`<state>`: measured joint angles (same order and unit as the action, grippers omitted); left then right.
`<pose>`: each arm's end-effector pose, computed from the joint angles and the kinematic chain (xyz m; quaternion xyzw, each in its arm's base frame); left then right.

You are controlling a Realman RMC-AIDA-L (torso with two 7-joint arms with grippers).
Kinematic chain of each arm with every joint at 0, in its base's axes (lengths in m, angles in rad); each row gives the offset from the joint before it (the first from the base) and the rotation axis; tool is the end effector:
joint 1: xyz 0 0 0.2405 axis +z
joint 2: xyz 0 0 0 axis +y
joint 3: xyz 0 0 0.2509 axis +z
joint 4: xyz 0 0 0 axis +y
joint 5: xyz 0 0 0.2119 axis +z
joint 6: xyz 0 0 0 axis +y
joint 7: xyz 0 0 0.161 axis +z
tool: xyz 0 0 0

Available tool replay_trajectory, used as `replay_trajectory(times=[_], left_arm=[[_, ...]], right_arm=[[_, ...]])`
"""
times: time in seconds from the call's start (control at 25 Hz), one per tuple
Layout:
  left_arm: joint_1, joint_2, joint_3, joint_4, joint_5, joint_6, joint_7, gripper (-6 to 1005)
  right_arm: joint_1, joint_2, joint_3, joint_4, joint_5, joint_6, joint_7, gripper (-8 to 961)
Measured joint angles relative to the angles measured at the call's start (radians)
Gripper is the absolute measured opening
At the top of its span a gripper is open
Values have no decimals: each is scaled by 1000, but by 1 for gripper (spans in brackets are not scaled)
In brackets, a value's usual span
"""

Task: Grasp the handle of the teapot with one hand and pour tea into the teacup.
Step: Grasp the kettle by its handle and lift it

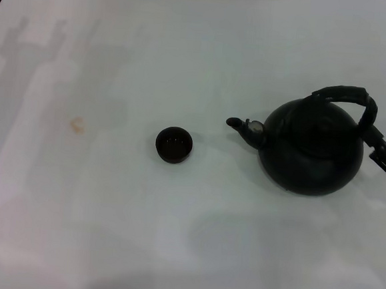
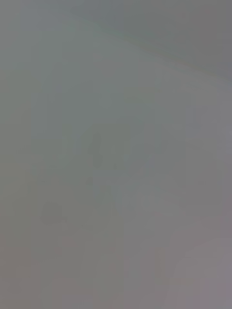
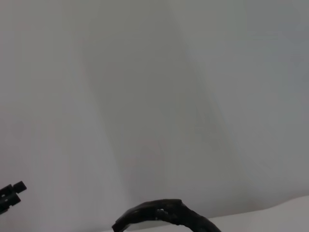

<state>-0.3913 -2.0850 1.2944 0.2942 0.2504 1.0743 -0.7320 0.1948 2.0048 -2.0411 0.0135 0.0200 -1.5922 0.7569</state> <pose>-0.3210 0.3665 0.0225 -0.6404 -0.3454 -0.4300 0.5346 0.3549 0.2152 -0.0160 -0.7630 0.3371 0.4029 0.3767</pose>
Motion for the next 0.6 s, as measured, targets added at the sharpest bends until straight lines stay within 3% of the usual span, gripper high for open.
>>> replay_trajectory(times=[0.6], left_arm=[[2,0,8,-3,-7,7,-10,758]], right_arm=[[58,7,25,-29,15,133,-1,852]])
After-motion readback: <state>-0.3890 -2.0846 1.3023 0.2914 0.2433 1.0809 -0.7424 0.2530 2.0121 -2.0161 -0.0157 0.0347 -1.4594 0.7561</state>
